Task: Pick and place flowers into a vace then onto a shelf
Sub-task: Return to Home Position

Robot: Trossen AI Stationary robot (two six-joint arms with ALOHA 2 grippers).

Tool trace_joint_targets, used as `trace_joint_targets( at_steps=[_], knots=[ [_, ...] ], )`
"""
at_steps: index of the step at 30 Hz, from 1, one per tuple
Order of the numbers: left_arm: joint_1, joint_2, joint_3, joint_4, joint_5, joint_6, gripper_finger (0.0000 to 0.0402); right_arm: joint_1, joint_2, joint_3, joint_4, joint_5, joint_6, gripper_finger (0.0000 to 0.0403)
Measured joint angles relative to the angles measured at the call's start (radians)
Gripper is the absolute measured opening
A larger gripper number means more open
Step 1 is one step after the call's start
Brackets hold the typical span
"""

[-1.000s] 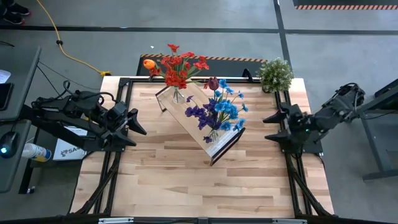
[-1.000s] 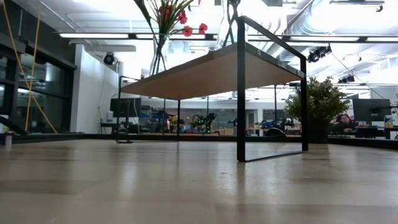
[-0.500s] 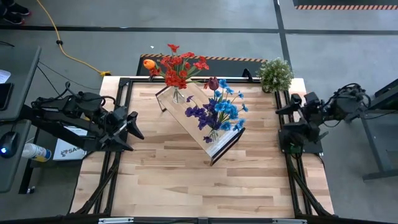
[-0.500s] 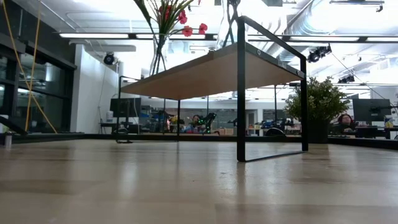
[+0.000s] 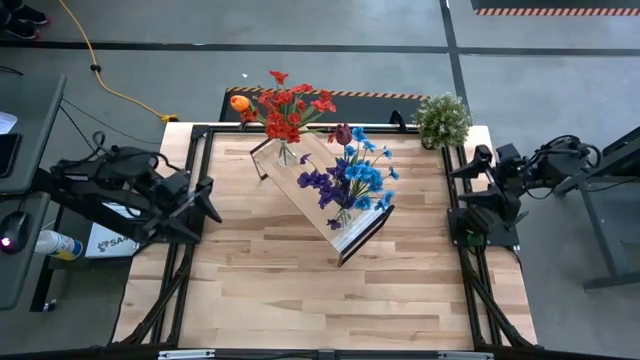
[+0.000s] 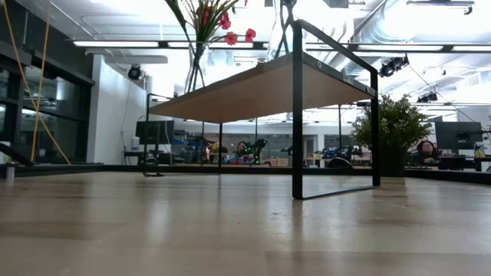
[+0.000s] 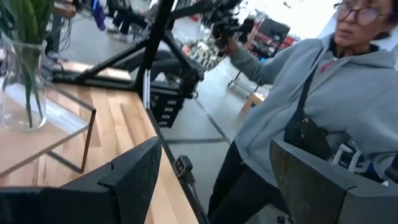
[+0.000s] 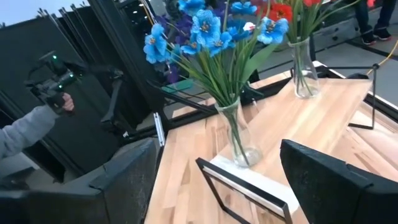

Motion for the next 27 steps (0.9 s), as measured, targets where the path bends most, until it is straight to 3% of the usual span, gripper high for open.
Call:
trace_joint_targets(
  at_steps=[19,27],
  knots=[
    [0.0,-0.312,-0.32,0.202,-0.007,-0.099,0.0333,0.0,-0.167,-0.007,-0.15,0.038,0.055,0.033],
    [0.0,-0.347,-0.387,0.252,-0.013,-0.089,0.0333,0.0,-0.354,-0.248,-0.021,0.018,0.07,0.033]
  ],
)
